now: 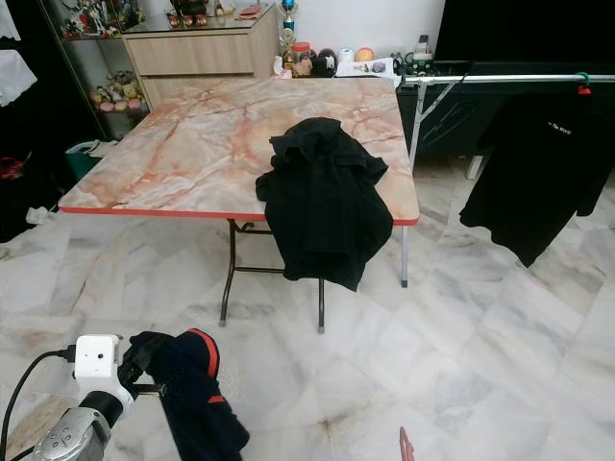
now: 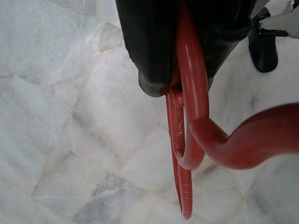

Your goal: Hang hanger

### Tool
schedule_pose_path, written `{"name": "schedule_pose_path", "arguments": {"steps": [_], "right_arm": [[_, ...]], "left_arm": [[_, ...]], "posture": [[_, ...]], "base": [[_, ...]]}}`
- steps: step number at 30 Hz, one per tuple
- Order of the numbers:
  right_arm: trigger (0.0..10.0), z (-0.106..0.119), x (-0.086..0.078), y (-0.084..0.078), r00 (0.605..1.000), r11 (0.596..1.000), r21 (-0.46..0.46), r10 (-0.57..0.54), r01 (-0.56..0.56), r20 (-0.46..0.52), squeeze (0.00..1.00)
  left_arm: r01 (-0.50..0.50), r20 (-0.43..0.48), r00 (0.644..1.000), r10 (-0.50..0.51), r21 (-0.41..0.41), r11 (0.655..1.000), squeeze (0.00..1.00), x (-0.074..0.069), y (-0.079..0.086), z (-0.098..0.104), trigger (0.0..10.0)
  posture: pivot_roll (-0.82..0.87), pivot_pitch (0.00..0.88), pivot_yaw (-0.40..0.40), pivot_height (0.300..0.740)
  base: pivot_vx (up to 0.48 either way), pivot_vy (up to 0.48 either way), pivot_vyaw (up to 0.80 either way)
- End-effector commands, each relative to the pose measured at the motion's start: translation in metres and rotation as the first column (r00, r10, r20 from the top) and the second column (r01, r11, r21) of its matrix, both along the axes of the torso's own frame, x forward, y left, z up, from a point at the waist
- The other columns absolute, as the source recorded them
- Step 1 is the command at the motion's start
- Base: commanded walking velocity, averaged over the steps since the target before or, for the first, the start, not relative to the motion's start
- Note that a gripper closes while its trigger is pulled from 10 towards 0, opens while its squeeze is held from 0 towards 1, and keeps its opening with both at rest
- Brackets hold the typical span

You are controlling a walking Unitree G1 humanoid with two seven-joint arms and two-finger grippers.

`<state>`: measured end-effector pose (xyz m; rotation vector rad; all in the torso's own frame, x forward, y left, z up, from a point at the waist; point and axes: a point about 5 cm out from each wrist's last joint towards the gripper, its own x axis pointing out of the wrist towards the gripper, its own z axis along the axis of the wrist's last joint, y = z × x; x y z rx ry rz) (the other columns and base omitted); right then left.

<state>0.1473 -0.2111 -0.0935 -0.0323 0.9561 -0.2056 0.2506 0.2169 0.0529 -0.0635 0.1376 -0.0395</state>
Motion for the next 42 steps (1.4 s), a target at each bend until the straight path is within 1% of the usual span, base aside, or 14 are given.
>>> {"name": "schedule_pose_path", "arguments": {"steps": [1,22,26,28,30,31,32,33,34,35,36,38,39,42], "right_arm": [[10.0,0.0,0.0,0.002,1.0,1.0,0.009,0.0,0.0,0.004,0.0],[10.0,-0.001,0.0,0.004,1.0,1.0,0.014,0.008,-0.008,0.002,0.0],[10.0,-0.001,0.0,0.005,1.0,1.0,0.015,0.007,-0.007,0.003,0.0],[10.0,-0.001,0.0,0.005,1.0,1.0,0.015,0.008,-0.008,0.003,0.0],[10.0,-0.001,0.001,0.005,1.0,1.0,0.015,0.008,-0.008,0.004,0.0],[10.0,-0.001,0.001,0.005,1.0,1.0,0.015,0.008,-0.008,0.004,0.0],[10.0,0.0,0.001,0.005,1.0,1.0,0.014,0.008,-0.008,0.004,0.0],[10.0,0.0,0.001,0.004,1.0,1.0,0.013,0.008,-0.008,0.004,0.0],[10.0,0.0,0.001,0.004,1.0,1.0,0.012,0.008,-0.008,0.004,0.0],[10.0,0.0,0.001,0.005,1.0,1.0,0.012,0.009,-0.009,0.003,0.0],[10.0,0.0,0.001,0.005,1.0,1.0,0.012,0.009,-0.009,0.003,0.0],[10.0,0.0,0.001,0.006,1.0,1.0,0.013,0.01,-0.01,0.004,0.0],[10.0,0.0,0.002,0.007,1.0,1.0,0.016,0.01,-0.01,0.005,0.0],[10.0,0.0,0.003,0.009,1.0,1.0,0.019,0.01,-0.01,0.008,0.0]], "left_arm": [[0.001,0.045,0.999,-0.002,0.016,1.0,0.0,0.002,0.003,0.01,10.0],[-0.004,0.054,0.999,0.003,0.011,1.0,0.0,0.002,0.004,0.012,10.0],[-0.001,0.085,0.996,-0.001,0.019,1.0,0.0,0.009,0.006,0.022,10.0],[0.005,0.13,0.991,-0.008,0.023,1.0,0.0,0.017,0.007,0.036,10.0],[0.014,0.265,0.964,-0.026,0.046,0.999,0.0,0.038,0.008,0.077,10.0],[0.013,0.295,0.955,-0.026,0.046,0.999,0.0,0.042,0.008,0.087,10.0],[0.028,0.38,0.924,-0.045,0.049,0.998,0.0,0.054,0.005,0.116,10.0],[0.051,0.473,0.878,-0.075,0.063,0.997,0.0,0.066,0.0,0.15,10.0],[0.07,0.53,0.843,-0.098,0.073,0.995,0.0,0.072,-0.005,0.172,10.0],[0.081,0.559,0.822,-0.112,0.079,0.994,0.0,0.075,-0.008,0.184,10.0],[0.103,0.604,0.786,-0.134,0.085,0.991,0.0,0.081,-0.014,0.203,10.0],[0.132,0.649,0.744,-0.159,0.091,0.987,0.0,0.087,-0.021,0.223,10.0],[0.17,0.666,0.721,-0.19,0.096,0.981,0.0,0.091,-0.03,0.234,10.0],[0.226,0.672,0.705,-0.227,0.091,0.97,0.0,0.099,-0.042,0.242,10.0]], "posture": [[0.11,0.027,0.076,0.74],[0.11,0.035,0.072,0.74],[0.11,0.035,0.072,0.74],[0.11,0.035,0.072,0.74],[0.11,0.035,0.069,0.74],[0.11,0.035,0.069,0.74],[0.12,0.034,0.066,0.74],[0.12,0.034,0.066,0.74],[0.12,0.034,0.066,0.74],[0.12,0.032,0.062,0.74],[0.12,0.031,0.064,0.74],[0.12,0.03,0.066,0.74],[0.12,0.03,0.07,0.74],[0.11,0.032,0.072,0.74]], "base": [[0.428,0.0,0.0],[0.445,0.0,0.0],[0.452,0.0,0.0],[0.45,0.0,0.0],[0.454,0.0,0.0],[0.454,0.0,0.0],[0.45,0.0,0.0],[0.446,0.0,0.0],[0.442,0.0,0.0],[0.442,0.0,0.0],[0.412,0.0,0.0],[0.409,0.0,0.0],[0.405,0.0,0.0],[0.405,0.0,0.0]]}}
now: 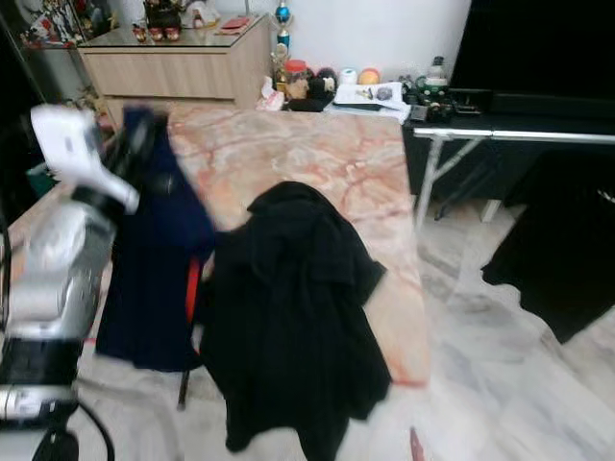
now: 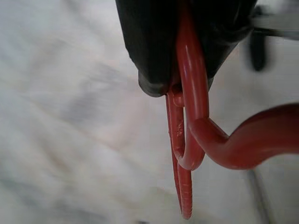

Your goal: Hang hanger

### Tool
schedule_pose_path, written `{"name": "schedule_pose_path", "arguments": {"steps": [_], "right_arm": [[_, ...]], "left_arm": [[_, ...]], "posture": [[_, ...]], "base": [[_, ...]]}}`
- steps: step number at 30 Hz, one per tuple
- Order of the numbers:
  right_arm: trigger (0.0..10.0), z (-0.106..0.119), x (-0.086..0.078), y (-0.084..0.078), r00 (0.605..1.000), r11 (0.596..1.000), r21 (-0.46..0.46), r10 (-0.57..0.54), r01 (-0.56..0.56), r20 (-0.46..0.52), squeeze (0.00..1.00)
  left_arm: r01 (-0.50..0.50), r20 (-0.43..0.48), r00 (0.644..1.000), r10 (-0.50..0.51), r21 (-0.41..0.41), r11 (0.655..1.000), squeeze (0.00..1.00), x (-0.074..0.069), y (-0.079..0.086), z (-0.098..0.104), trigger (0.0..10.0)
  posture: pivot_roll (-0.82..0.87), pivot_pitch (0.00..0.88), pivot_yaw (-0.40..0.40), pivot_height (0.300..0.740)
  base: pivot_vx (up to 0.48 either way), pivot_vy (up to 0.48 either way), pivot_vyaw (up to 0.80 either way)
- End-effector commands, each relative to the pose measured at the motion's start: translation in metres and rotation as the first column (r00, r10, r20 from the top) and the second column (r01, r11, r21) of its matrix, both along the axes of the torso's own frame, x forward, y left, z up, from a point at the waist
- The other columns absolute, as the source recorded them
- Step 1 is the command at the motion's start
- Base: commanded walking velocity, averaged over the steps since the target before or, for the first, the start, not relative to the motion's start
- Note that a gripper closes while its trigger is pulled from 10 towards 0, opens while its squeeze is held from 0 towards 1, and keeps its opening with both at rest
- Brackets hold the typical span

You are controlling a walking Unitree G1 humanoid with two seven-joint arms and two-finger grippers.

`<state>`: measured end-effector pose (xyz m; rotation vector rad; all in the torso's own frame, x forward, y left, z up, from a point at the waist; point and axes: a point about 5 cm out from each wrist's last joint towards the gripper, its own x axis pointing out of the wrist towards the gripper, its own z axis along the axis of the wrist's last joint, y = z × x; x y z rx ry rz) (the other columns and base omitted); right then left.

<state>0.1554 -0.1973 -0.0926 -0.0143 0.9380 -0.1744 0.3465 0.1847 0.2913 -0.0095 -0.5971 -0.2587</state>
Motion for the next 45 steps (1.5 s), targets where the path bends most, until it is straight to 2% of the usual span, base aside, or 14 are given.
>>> {"name": "schedule_pose_path", "arguments": {"steps": [1,5,11,13,15,17,19,27,34,41,42,43,44,45], "right_arm": [[10.0,-0.001,-0.005,-0.004,1.0,1.0,-0.008,-0.01,0.01,-0.013,0.0],[10.0,-0.002,-0.006,-0.004,1.0,1.0,-0.007,-0.016,0.016,-0.014,0.0],[10.0,-0.002,-0.008,-0.004,1.0,1.0,-0.008,-0.014,0.014,-0.018,0.0],[10.0,-0.003,-0.009,-0.003,1.0,1.0,-0.008,-0.009,0.009,-0.022,0.0],[10.0,-0.003,-0.01,-0.002,1.0,1.0,-0.007,-0.004,0.004,-0.025,0.0],[10.0,-0.003,-0.01,-0.002,1.0,1.0,-0.006,-0.003,0.003,-0.025,0.0],[10.0,-0.004,-0.01,-0.002,1.0,1.0,-0.006,0.002,-0.002,-0.027,0.0],[10.0,-0.004,-0.012,-0.002,0.999,1.0,-0.01,0.012,-0.012,-0.031,0.0],[10.0,-0.005,-0.013,-0.001,0.999,1.0,-0.01,0.018,-0.019,-0.033,0.0],[10.0,-0.004,-0.011,0.001,0.999,1.0,-0.007,0.02,-0.02,-0.029,0.0],[10.0,-0.004,-0.011,0.001,0.999,1.0,-0.007,0.02,-0.02,-0.028,0.0],[10.0,-0.004,-0.011,0.001,0.999,1.0,-0.007,0.019,-0.019,-0.029,0.0],[10.0,-0.004,-0.011,0.001,0.999,1.0,-0.007,0.019,-0.019,-0.029,0.0],[10.0,-0.004,-0.011,0.001,0.999,1.0,-0.007,0.019,-0.019,-0.029,0.0]], "left_arm": [[0.07,-0.001,0.998,-0.07,-0.001,0.998,0.0,0.006,-0.014,0.005,10.0],[0.115,-0.043,0.993,-0.114,0.019,0.993,0.0,0.014,-0.026,0.002,10.0],[0.156,-0.144,0.978,-0.153,0.013,0.988,0.0,0.009,-0.031,-0.024,10.0],[0.217,-0.238,0.949,-0.207,0.015,0.976,0.0,0.001,-0.035,-0.047,10.0],[0.233,-0.313,0.926,-0.211,0.035,0.972,0.0,-0.005,-0.035,-0.069,10.0],[0.241,-0.334,0.917,-0.217,0.03,0.97,0.0,-0.008,-0.035,-0.076,10.0],[0.255,-0.415,0.884,-0.216,0.042,0.966,0.0,-0.019,-0.035,-0.101,10.0],[0.186,-0.599,0.789,-0.136,0.021,0.982,0.0,-0.056,-0.027,-0.154,10.0],[0.137,-0.592,0.799,-0.11,0.001,0.991,0.0,-0.062,-0.024,-0.153,10.0],[0.083,-0.509,0.856,-0.093,-0.043,0.996,0.08,-0.055,-0.02,-0.131,10.0],[0.084,-0.513,0.854,-0.088,-0.032,0.996,0.27,-0.055,-0.019,-0.131,10.0],[0.081,-0.522,0.849,-0.078,-0.018,0.997,0.56,-0.056,-0.018,-0.133,10.0],[0.081,-0.522,0.849,-0.078,-0.018,0.997,0.56,-0.056,-0.018,-0.133,10.0],[0.078,-0.529,0.846,-0.067,-0.001,0.997,0.82,-0.057,-0.016,-0.136,10.0]], "posture": [[0.11,0.032,0.073,0.74],[0.11,0.026,0.081,0.74],[0.11,0.027,0.079,0.74],[0.12,0.029,0.079,0.74],[0.12,0.029,0.077,0.74],[0.12,0.03,0.079,0.74],[0.12,0.03,0.079,0.74],[0.11,0.024,0.088,0.74],[0.11,0.023,0.087,0.74],[0.12,0.032,0.086,0.74],[0.12,0.035,0.087,0.74],[0.12,0.039,0.087,0.74],[0.12,0.039,0.087,0.74],[0.12,0.04,0.087,0.74]], "base": [[0.401,0.0,0.0],[0.395,0.0,0.0],[0.054,0.0,0.0],[0.0,0.0,0.0],[0.0,0.0,0.0],[0.0,0.0,0.0],[0.0,0.0,0.0],[0.0,0.0,0.0],[0.0,0.0,0.0],[0.0,0.0,0.0],[0.0,0.0,0.0],[0.0,0.0,0.0],[0.0,0.0,0.0],[0.0,0.0,0.0]]}}
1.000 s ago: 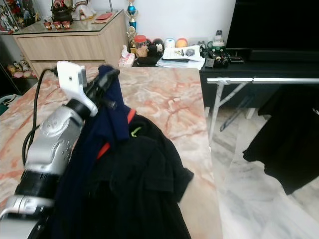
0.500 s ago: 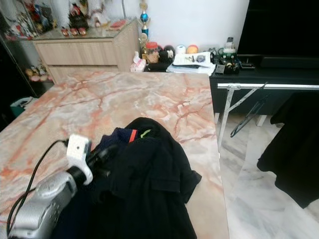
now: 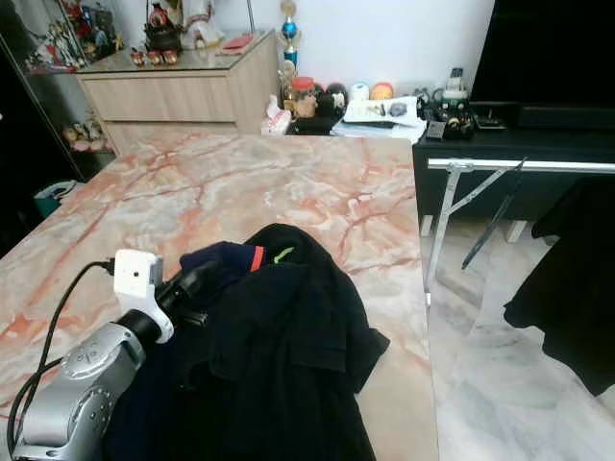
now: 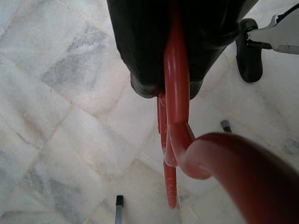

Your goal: Hang hanger

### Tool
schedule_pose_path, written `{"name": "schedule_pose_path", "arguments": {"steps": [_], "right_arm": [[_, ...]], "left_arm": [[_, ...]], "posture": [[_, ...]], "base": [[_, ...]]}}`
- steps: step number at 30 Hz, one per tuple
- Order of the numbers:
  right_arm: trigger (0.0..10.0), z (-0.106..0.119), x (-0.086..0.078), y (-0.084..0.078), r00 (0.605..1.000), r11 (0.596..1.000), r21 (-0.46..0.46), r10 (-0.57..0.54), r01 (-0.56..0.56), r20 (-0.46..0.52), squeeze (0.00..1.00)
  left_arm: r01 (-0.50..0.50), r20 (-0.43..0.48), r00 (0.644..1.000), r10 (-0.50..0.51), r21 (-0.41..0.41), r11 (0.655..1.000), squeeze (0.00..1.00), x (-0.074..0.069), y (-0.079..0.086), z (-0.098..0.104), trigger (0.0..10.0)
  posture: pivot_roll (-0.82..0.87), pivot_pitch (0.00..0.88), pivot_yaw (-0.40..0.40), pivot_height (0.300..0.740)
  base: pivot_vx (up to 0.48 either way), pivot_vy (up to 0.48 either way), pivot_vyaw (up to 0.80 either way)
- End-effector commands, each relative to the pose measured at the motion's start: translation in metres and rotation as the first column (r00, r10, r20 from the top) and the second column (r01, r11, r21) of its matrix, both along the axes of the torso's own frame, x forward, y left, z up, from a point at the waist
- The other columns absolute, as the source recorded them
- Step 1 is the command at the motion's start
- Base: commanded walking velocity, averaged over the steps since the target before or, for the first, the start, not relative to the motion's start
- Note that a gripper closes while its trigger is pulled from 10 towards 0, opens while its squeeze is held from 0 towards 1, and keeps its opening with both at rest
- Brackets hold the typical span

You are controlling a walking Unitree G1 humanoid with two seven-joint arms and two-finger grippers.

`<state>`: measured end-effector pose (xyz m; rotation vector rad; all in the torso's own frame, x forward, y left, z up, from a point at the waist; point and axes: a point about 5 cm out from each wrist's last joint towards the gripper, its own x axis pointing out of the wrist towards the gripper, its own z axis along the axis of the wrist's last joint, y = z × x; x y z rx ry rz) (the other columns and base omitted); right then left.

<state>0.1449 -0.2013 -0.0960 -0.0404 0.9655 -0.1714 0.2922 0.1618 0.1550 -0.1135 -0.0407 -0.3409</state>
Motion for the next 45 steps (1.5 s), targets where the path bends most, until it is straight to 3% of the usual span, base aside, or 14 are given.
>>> {"name": "schedule_pose_path", "arguments": {"steps": [1,15,23,27,28,30,31,32,33,34,38,42,45], "right_arm": [[10.0,-0.001,-0.001,0.005,1.0,1.0,0.011,0.006,-0.006,-0.001,0.0],[10.0,-0.002,-0.003,0.004,1.0,1.0,0.011,0.007,-0.007,-0.005,0.0],[10.0,-0.002,-0.003,0.004,1.0,1.0,0.01,0.008,-0.008,-0.007,0.0],[10.0,-0.002,-0.003,0.004,1.0,1.0,0.01,0.009,-0.009,-0.01,0.0],[10.0,-0.002,-0.003,0.003,1.0,1.0,0.01,0.009,-0.009,-0.01,0.0],[10.0,-0.002,-0.003,0.003,1.0,1.0,0.009,0.011,-0.011,-0.011,0.0],[10.0,-0.002,-0.004,0.003,1.0,1.0,0.009,0.013,-0.013,-0.013,0.0],[10.0,-0.002,-0.003,0.003,1.0,1.0,0.009,0.013,-0.013,-0.013,0.0],[10.0,-0.002,-0.003,0.002,1.0,1.0,0.009,0.014,-0.013,-0.013,0.0],[10.0,-0.002,-0.003,0.002,1.0,1.0,0.008,0.016,-0.015,-0.013,0.0],[10.0,-0.002,-0.003,0.002,1.0,1.0,0.006,0.025,-0.025,-0.016,0.0],[10.0,-0.002,-0.004,0.001,1.0,1.0,0.005,0.025,-0.025,-0.019,0.0],[10.0,-0.002,-0.005,0.001,0.999,1.0,0.005,0.026,-0.026,-0.022,0.0]], "left_arm": [[-0.024,-0.011,1.0,0.025,0.068,0.997,1.0,-0.005,0.01,-0.004,10.0],[0.005,-0.021,1.0,0.0,0.233,0.973,1.0,-0.019,0.037,-0.002,10.0],[0.057,-0.07,0.997,-0.037,0.32,0.946,1.0,-0.038,0.06,-0.003,10.0],[-0.059,-0.07,0.994,0.089,0.343,0.938,1.0,-0.044,0.085,-0.007,10.0],[-0.18,-0.036,0.979,0.202,0.324,0.929,1.0,-0.045,0.099,-0.005,10.0],[-0.318,0.019,0.945,0.326,0.289,0.903,1.0,-0.044,0.111,0.0,10.0],[-0.423,0.075,0.906,0.418,0.241,0.874,0.84,-0.043,0.118,0.007,10.0],[-0.466,0.111,0.885,0.453,0.194,0.863,0.07,-0.043,0.118,0.013,10.0],[-0.485,0.131,0.874,0.468,0.163,0.859,0.07,-0.043,0.118,0.017,10.0],[-0.48,0.154,0.873,0.462,0.11,0.87,0.0,-0.042,0.113,0.023,10.0],[-0.333,0.152,0.936,0.317,0.091,0.939,0.0,-0.043,0.08,0.023,10.0],[-0.275,0.134,0.956,0.261,0.091,0.957,0.0,-0.045,0.06,0.015,10.0],[-0.254,0.124,0.963,0.241,0.099,0.962,0.0,-0.046,0.054,0.011,10.0]], "posture": [[0.12,0.04,0.087,0.74],[0.13,0.052,0.084,0.74],[0.14,0.056,0.081,0.74],[0.14,0.056,0.081,0.74],[0.14,0.056,0.079,0.74],[0.15,0.056,0.077,0.74],[0.15,0.056,0.077,0.74],[0.14,0.056,0.072,0.74],[0.14,0.056,0.072,0.74],[0.14,0.056,0.07,0.74],[0.14,0.054,0.066,0.74],[0.13,0.056,0.064,0.74],[0.13,0.056,0.064,0.74]], "base": [[0.0,0.0,0.0],[0.0,0.0,0.0],[0.0,0.0,0.0],[0.0,0.0,0.0],[0.0,0.0,0.0],[0.0,0.0,0.0],[0.0,0.0,0.0],[0.0,0.0,0.0],[0.0,0.0,0.0],[0.0,0.0,0.0],[0.0,0.0,0.0],[0.0,0.0,0.0],[0.0,0.0,0.0]]}}
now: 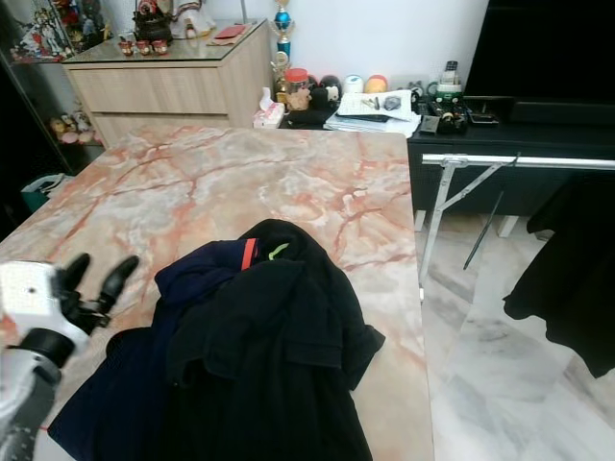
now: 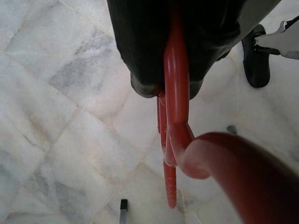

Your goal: Hang hanger

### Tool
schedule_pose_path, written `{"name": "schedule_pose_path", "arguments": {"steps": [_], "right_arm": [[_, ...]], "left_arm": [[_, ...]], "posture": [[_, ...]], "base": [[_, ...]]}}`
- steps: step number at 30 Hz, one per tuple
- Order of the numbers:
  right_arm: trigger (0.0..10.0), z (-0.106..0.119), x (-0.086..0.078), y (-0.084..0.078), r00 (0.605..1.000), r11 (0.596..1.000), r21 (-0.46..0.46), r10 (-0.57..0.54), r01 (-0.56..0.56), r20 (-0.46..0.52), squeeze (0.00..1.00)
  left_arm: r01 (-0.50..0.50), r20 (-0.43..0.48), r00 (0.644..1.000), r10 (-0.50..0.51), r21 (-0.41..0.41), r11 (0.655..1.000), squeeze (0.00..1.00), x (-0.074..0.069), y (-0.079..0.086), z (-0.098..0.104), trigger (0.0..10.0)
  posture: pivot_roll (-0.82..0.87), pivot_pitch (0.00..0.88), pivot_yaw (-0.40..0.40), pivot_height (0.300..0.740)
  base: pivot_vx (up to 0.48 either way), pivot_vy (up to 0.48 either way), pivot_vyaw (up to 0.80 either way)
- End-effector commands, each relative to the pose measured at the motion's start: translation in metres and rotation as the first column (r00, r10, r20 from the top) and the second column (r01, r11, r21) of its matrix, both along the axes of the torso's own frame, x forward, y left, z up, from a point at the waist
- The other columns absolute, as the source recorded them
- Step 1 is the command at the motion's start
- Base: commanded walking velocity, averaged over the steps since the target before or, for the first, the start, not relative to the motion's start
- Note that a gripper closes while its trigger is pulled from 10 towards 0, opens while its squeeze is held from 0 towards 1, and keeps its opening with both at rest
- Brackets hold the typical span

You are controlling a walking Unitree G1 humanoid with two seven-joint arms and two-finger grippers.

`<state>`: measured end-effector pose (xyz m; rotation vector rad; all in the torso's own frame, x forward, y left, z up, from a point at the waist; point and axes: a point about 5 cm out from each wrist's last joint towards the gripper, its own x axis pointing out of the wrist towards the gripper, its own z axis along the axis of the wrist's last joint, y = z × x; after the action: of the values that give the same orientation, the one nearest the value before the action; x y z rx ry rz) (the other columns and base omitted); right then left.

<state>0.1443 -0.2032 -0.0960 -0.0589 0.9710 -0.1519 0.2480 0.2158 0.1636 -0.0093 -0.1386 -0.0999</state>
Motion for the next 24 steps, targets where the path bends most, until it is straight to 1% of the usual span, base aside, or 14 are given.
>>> {"name": "schedule_pose_path", "arguments": {"steps": [1,3,6,9,24], "right_arm": [[10.0,-0.002,-0.005,0.003,1.0,1.0,0.011,0.002,-0.001,-0.018,0.0],[10.0,-0.003,-0.006,0.002,1.0,1.0,0.01,0.001,-0.001,-0.021,0.0],[10.0,-0.003,-0.007,0.002,1.0,1.0,0.01,0.0,0.0,-0.025,0.0],[10.0,-0.003,-0.008,0.002,1.0,1.0,0.01,0.0,0.001,-0.029,0.0],[10.0,-0.004,-0.008,0.002,0.999,1.0,0.012,-0.001,0.002,-0.032,0.0]], "left_arm": [[0.002,0.003,1.0,-0.002,0.04,0.999,0.0,-0.003,-0.001,0.001,10.0],[-0.002,0.003,1.0,0.002,0.039,0.999,0.0,-0.003,-0.001,0.0,10.0],[-0.009,0.005,1.0,0.009,0.039,0.999,0.0,-0.003,0.0,0.001,10.0],[-0.03,0.017,0.999,0.03,0.039,0.999,0.0,-0.001,0.005,0.004,10.0],[-0.052,0.069,0.996,0.05,0.034,0.998,0.0,0.003,0.008,0.017,10.0]], "posture": [[0.13,0.056,0.062,0.74],[0.13,0.056,0.062,0.74],[0.13,0.057,0.062,0.74],[0.13,0.057,0.062,0.74],[0.13,0.048,0.061,0.74]], "base": [[0.0,0.0,0.0],[0.0,-0.141,0.0],[0.0,-0.48,0.0],[0.0,-0.48,0.0],[0.0,-0.48,0.0]]}}
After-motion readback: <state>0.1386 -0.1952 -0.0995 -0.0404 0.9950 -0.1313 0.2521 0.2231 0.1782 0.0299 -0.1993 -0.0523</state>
